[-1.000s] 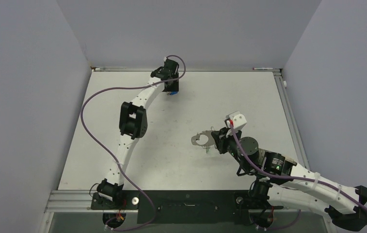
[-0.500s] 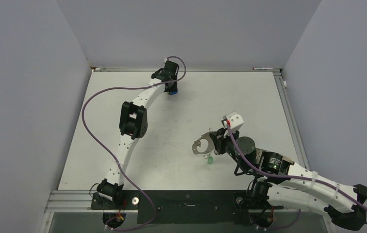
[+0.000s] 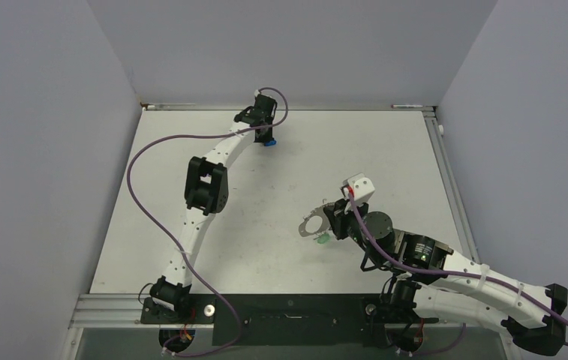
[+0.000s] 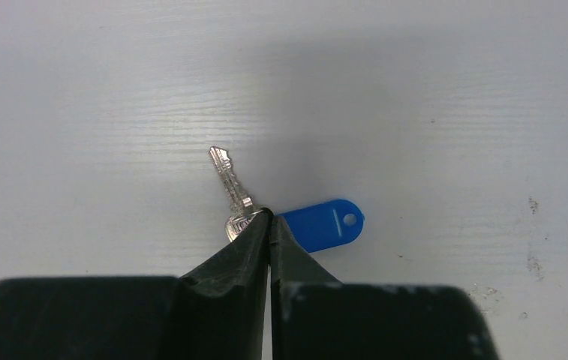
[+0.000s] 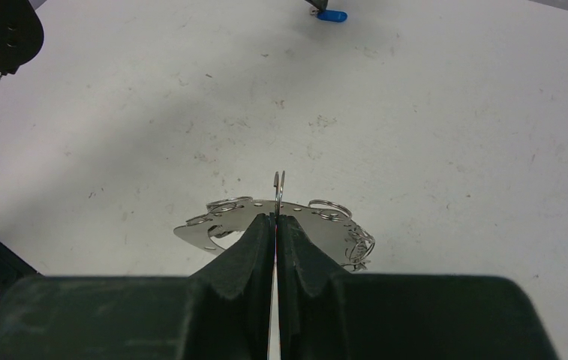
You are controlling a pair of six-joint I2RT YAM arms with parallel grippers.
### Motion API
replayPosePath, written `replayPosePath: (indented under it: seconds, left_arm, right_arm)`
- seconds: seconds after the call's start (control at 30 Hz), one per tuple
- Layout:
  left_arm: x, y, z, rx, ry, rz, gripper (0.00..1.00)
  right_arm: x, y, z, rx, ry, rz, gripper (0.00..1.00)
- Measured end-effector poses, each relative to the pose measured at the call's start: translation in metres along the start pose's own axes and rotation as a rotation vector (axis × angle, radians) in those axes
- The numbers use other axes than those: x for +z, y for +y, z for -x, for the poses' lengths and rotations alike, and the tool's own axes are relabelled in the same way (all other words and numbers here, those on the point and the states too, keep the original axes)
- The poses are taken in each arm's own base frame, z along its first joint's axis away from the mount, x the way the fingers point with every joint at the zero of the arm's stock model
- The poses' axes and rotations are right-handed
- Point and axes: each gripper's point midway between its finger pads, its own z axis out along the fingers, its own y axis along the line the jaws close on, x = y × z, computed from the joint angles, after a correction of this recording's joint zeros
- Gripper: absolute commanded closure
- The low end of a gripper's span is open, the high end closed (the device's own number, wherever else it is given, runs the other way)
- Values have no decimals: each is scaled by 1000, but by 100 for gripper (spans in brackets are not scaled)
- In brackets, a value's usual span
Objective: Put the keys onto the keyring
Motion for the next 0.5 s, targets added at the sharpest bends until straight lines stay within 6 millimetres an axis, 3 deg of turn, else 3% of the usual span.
replayPosePath:
  seconds: [0.3,0.47,0.5]
  left_arm:
    - [-8,7,-9,-6,11,21,100]
    - [-36,24,-43,-20,79,45,100]
    - [-56,36,-68,-28,111,57,100]
  right_arm:
    - [1,2,0,-3,2,7,95]
    - [3,5,-1,-4,6,18,95]
    - [3,6,-1,-3,7,23,95]
